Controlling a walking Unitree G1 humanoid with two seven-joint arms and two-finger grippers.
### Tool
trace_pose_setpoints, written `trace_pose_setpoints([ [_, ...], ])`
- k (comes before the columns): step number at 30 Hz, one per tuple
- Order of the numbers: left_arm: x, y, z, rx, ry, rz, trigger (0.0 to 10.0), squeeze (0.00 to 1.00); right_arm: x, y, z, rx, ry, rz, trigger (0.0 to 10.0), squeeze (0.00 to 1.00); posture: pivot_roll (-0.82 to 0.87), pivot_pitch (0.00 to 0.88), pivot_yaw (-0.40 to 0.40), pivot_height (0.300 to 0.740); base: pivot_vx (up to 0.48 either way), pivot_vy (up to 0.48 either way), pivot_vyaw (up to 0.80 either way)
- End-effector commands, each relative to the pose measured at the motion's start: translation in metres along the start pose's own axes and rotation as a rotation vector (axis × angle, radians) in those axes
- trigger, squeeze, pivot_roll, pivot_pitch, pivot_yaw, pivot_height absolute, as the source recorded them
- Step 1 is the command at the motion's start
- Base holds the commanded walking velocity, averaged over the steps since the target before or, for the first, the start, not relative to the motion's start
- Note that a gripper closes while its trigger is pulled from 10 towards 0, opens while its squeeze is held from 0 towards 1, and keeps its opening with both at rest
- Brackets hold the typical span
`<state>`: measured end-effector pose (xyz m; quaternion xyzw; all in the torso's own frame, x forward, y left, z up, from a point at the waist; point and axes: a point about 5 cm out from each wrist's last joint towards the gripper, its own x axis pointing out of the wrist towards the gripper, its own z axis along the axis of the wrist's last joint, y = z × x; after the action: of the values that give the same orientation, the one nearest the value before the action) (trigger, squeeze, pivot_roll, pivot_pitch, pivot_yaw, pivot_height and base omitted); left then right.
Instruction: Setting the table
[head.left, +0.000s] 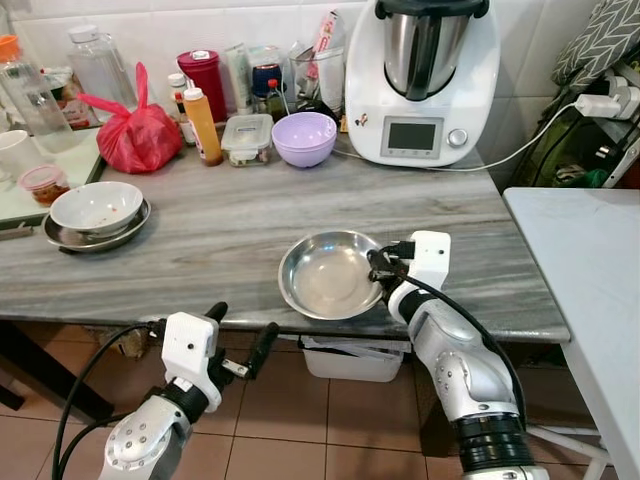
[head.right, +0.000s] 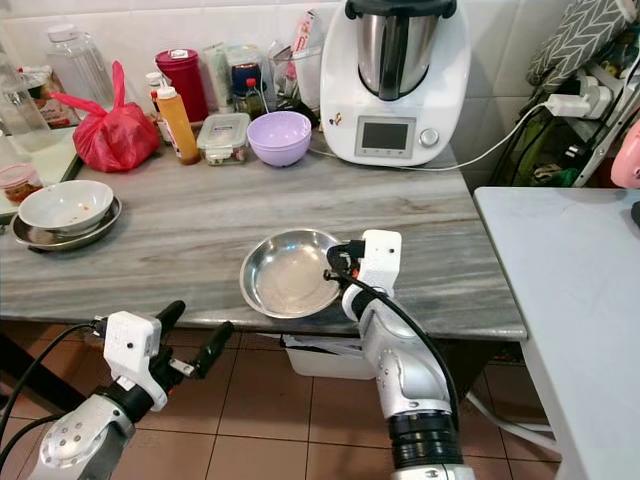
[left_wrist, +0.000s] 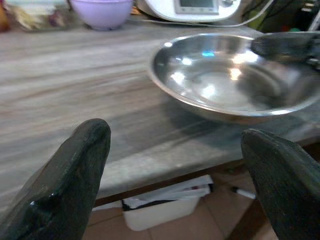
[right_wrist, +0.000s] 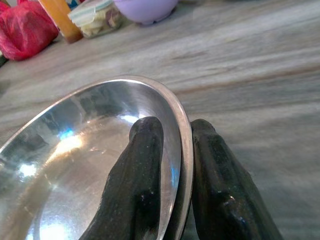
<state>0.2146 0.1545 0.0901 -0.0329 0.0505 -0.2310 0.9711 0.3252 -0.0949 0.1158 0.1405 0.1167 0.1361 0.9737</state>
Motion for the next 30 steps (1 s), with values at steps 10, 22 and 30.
trace_pose_setpoints([
  [10, -0.011, 0.000, 0.000, 0.008, 0.043, -0.061, 10.0, 0.00, 0.025, 0.039, -0.001, 0.007, 0.007, 0.107, 10.0, 0.00, -0.04, 0.073, 0.063, 0.740, 0.000, 0.000, 0.00],
  [22, -0.014, -0.002, 0.000, 0.007, 0.049, -0.068, 10.0, 0.00, 0.037, 0.048, -0.010, -0.048, 0.020, 0.082, 10.0, 0.00, -0.02, 0.073, 0.060, 0.740, 0.000, 0.000, 0.00],
  [30, -0.013, -0.003, 0.001, 0.008, 0.049, -0.073, 10.0, 0.00, 0.043, 0.049, -0.009, -0.049, 0.005, 0.062, 10.0, 0.00, -0.02, 0.069, 0.063, 0.740, 0.000, 0.000, 0.00],
])
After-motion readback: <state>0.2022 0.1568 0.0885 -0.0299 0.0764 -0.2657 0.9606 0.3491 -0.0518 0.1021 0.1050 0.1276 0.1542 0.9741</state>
